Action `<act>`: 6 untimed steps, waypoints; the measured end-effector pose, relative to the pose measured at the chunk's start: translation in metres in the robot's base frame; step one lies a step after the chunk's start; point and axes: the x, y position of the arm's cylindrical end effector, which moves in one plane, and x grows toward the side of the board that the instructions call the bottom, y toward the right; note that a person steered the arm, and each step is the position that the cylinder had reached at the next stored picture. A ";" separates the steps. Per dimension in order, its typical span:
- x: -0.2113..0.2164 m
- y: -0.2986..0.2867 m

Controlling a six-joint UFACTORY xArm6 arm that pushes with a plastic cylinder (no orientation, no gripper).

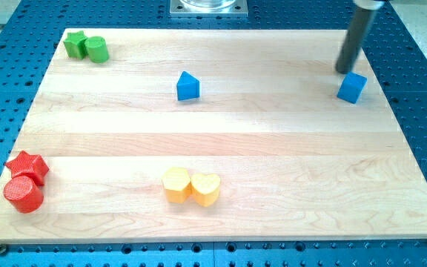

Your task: Move the blue triangle top left to the blue cube

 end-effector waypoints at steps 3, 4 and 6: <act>0.056 -0.024; 0.041 -0.142; 0.106 -0.391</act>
